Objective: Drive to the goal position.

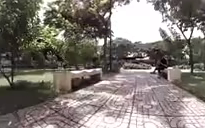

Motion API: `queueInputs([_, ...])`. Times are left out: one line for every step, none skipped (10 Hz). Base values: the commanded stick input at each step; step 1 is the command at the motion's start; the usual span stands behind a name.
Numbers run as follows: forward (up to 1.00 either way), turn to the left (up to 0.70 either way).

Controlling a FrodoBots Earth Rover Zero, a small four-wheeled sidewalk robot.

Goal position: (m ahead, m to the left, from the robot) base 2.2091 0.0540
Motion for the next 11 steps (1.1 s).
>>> queueInputs([0.59, 0.0])
queueInputs([0.0, 0.0])
queueInputs([0.0, 0.0])
queueInputs([0.0, 0.0])
queueInputs([0.0, -0.21])
queueInputs([0.0, -0.45])
queueInputs([0.0, -0.45])
queueInputs([0.0, -0.18])
queueInputs([0.0, 0.0])
queueInputs([0.0, -0.16])
queueInputs([0.0, -0.45])
